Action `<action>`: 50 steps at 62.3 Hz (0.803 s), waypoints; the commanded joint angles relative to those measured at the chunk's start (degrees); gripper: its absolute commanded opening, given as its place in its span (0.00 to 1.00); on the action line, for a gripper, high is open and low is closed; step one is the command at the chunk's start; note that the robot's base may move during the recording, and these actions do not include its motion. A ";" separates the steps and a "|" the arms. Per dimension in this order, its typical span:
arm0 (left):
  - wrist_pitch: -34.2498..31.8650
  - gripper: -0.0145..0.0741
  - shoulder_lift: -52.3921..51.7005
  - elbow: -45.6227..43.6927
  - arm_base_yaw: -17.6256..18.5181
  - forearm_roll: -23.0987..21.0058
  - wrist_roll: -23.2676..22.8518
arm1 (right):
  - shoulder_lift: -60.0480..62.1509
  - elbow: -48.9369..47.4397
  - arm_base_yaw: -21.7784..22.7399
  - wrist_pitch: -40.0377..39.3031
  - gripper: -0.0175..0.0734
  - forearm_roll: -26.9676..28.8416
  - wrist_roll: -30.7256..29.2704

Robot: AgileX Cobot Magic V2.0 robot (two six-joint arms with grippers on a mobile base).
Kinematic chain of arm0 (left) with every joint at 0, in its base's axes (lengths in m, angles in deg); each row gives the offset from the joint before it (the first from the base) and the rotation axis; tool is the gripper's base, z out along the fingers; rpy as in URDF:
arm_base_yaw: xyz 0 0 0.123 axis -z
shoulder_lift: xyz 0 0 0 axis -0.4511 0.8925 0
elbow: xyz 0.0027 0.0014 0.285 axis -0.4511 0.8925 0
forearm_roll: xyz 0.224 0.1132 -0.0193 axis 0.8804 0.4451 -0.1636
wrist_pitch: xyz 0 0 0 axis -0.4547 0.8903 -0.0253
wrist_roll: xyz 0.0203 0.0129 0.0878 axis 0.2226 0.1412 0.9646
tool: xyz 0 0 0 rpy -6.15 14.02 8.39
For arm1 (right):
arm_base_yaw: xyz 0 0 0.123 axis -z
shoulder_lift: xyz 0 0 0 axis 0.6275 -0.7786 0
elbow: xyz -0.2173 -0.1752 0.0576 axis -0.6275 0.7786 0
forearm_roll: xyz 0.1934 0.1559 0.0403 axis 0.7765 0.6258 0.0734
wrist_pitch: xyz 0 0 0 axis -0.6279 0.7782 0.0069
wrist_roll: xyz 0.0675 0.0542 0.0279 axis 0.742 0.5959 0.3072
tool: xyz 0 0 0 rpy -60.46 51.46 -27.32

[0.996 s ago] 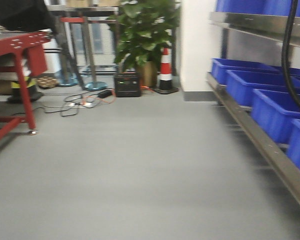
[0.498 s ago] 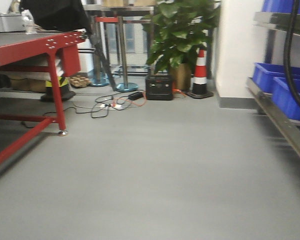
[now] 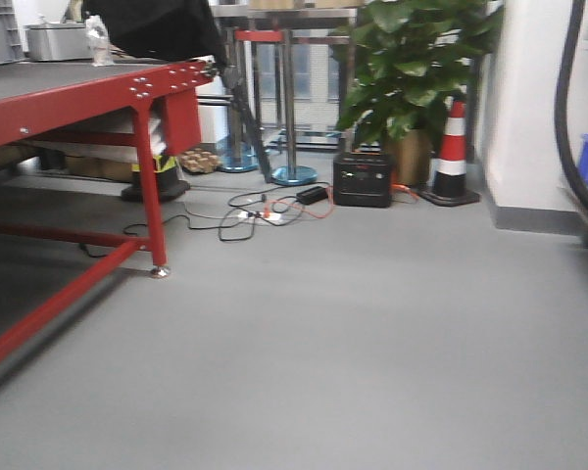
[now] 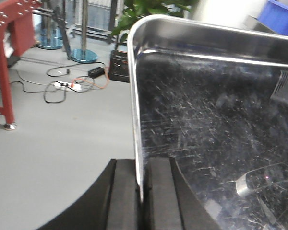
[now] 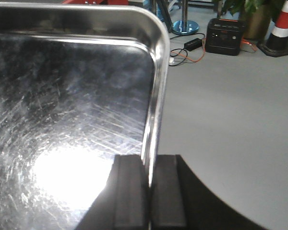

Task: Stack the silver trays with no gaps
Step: 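Drive the base away from the shelf, turning toward the red table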

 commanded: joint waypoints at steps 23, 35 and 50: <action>-3.68 0.15 -0.69 -0.40 0.82 -1.11 0.44 | 0.29 -0.02 -0.75 -7.03 0.11 0.70 -1.49; -3.68 0.15 -0.69 -0.40 0.82 -1.11 0.44 | 0.29 -0.02 -0.75 -7.40 0.11 0.70 -1.49; -3.68 0.15 -0.69 -0.40 0.82 -1.11 0.44 | 0.29 -0.02 -0.75 -7.63 0.11 0.70 -1.49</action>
